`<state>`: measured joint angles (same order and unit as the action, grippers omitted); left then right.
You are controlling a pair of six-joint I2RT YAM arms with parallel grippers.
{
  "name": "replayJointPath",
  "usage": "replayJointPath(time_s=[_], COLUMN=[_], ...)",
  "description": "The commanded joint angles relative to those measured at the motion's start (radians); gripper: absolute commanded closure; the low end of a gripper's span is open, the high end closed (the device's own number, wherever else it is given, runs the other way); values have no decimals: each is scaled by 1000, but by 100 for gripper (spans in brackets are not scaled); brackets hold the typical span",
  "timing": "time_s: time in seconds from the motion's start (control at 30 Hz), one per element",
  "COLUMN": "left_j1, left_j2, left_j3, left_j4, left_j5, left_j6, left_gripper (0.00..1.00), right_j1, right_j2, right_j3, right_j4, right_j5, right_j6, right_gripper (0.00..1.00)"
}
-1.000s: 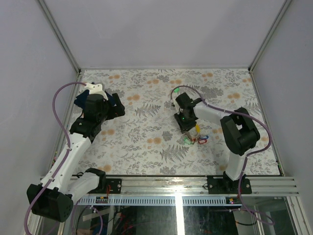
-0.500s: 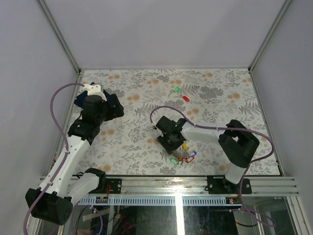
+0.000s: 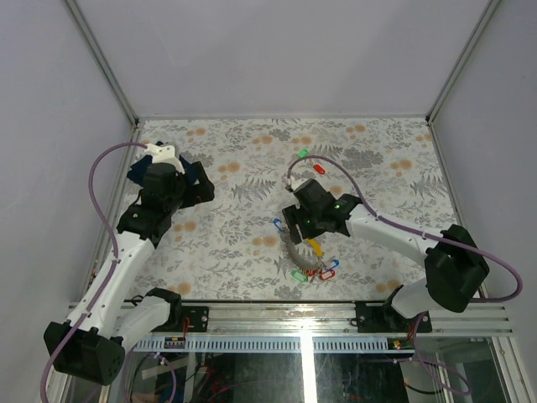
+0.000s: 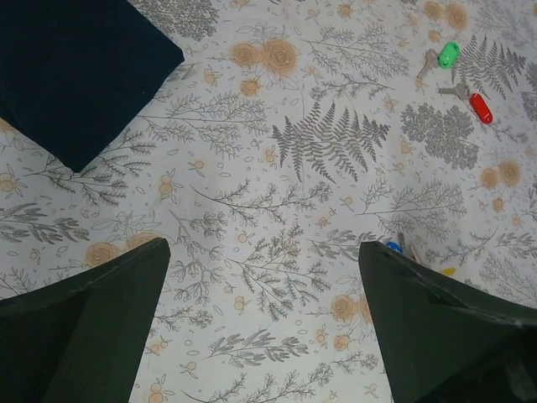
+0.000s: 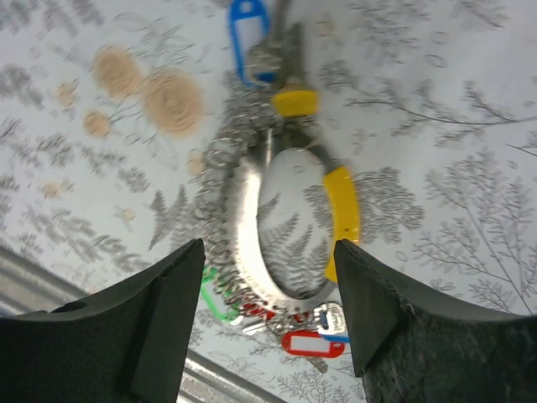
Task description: Put the keys on the keyring
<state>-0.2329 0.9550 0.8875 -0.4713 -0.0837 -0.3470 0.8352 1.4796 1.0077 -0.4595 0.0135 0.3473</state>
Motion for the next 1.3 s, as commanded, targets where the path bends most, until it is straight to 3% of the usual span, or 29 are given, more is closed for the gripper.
replayJointPath(time_s=[0.0, 0.17, 0.4, 0.67, 0.77, 0.93, 1.1, 1.27], left_j1=[7, -25, -220, -390, -407, -406, -398, -365], left_j2=[5, 36, 106, 232, 264, 293, 294, 307], left_j3=[2, -17, -60, -41, -20, 9, 26, 32], left_j4=[34, 54, 112, 155, 155, 154, 160, 171], left_j5=[65, 137, 74, 64, 81, 110, 125, 166], left_j6=[18, -17, -98, -100, -72, -43, -23, -19], left_gripper=[0, 0, 0, 6, 8, 10, 10, 10], right_j1=[-103, -165, -200, -201, -202, -202, -203, -203], right_j2=[-29, -19, -61, -158, -157, -197, -147, -42], right_j3=[-50, -71, -132, -224, -212, -284, -234, -177], right_j4=[38, 57, 118, 270, 275, 437, 379, 351], right_j5=[-15, -61, 3, -76, -152, -232, -280, -436], right_j6=[57, 51, 108, 112, 84, 81, 16, -61], right_gripper=[31, 33, 37, 28, 25, 22, 26, 43])
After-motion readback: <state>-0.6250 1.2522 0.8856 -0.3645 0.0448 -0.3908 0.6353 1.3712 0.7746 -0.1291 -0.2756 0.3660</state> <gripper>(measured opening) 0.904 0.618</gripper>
